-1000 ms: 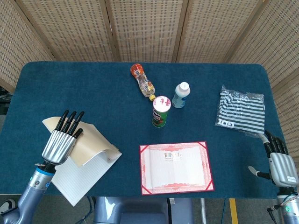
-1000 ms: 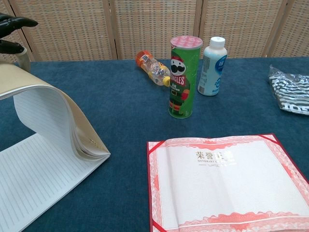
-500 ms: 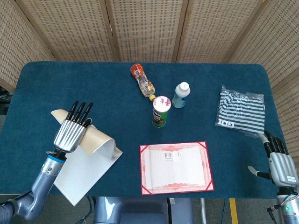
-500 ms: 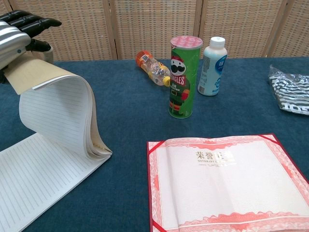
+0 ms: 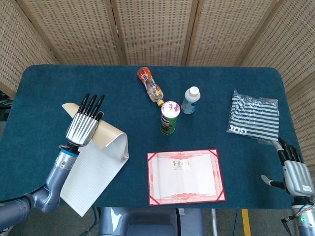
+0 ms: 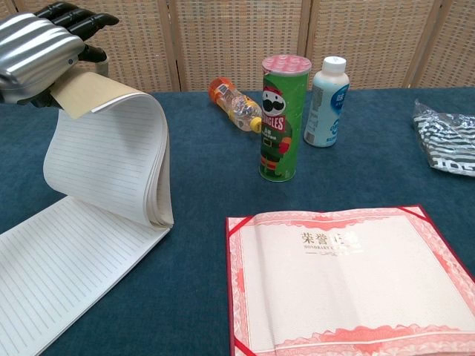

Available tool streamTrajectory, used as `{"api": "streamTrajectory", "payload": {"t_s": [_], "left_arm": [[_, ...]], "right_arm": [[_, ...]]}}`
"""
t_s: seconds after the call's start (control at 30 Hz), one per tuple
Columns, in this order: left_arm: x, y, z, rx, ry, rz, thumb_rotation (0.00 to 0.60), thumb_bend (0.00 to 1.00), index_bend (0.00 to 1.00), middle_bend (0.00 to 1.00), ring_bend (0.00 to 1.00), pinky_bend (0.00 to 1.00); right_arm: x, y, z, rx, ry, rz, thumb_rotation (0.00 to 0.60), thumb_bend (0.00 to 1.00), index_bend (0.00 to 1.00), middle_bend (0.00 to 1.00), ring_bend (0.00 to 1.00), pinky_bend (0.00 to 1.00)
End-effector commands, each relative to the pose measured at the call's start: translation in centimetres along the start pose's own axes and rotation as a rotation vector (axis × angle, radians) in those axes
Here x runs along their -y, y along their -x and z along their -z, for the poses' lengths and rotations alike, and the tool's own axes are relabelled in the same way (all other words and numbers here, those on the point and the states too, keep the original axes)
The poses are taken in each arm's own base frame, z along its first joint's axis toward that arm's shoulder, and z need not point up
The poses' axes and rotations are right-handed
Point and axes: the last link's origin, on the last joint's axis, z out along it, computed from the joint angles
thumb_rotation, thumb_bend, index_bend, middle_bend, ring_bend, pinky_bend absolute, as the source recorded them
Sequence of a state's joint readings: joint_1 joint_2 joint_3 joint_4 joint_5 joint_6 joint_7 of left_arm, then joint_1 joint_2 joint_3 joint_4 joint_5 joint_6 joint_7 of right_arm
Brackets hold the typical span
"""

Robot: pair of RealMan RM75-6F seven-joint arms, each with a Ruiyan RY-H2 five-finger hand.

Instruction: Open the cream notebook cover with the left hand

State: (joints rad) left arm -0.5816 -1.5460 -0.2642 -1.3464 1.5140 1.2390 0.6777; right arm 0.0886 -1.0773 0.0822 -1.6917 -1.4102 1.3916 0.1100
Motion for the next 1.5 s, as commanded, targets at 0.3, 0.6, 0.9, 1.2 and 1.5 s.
{"api": "streamTrajectory", "payload": {"t_s": [0.3, 0.6, 0.9, 1.2, 1.5], "left_arm": [[-0.1, 1.2, -4.0, 0.012, -0.051, 0.025, 0.600, 0.66, 0.82, 0.00, 0.00, 0.00], [0.1, 2.4, -6.3, 0.032, -0.088, -0.001, 0.600, 0.64, 0.82, 0.00, 0.00, 0.00], [0.1, 3.3, -7.4, 0.049, -0.126, -0.030, 0.600, 0.63, 0.74, 0.00, 0.00, 0.00], [0.1, 4.0, -7.3, 0.034, -0.146, -0.074, 0.600, 0.58, 0.58, 0.00, 0.00, 0.00], [0.7, 5.5, -6.9, 0.086, -0.184, -0.134, 0.600, 0.44, 0.22, 0.00, 0.00, 0.00]], "right_arm": [[0.1, 0.1, -0.1, 0.009, 0.003, -0.017, 0.600, 0.05, 0.03, 0.00, 0.00, 0.00], [0.1, 0.1, -0.2, 0.018, 0.005, -0.027, 0.600, 0.05, 0.03, 0.00, 0.00, 0.00], [0.1, 0.1, -0.3, 0.020, 0.008, -0.039, 0.600, 0.05, 0.03, 0.00, 0.00, 0.00], [0.1, 0.1, -0.2, 0.019, 0.004, -0.040, 0.600, 0.05, 0.03, 0.00, 0.00, 0.00], [0.1, 0.0, -0.2, 0.016, 0.006, -0.050, 0.600, 0.05, 0.03, 0.00, 0.00, 0.00]]}}
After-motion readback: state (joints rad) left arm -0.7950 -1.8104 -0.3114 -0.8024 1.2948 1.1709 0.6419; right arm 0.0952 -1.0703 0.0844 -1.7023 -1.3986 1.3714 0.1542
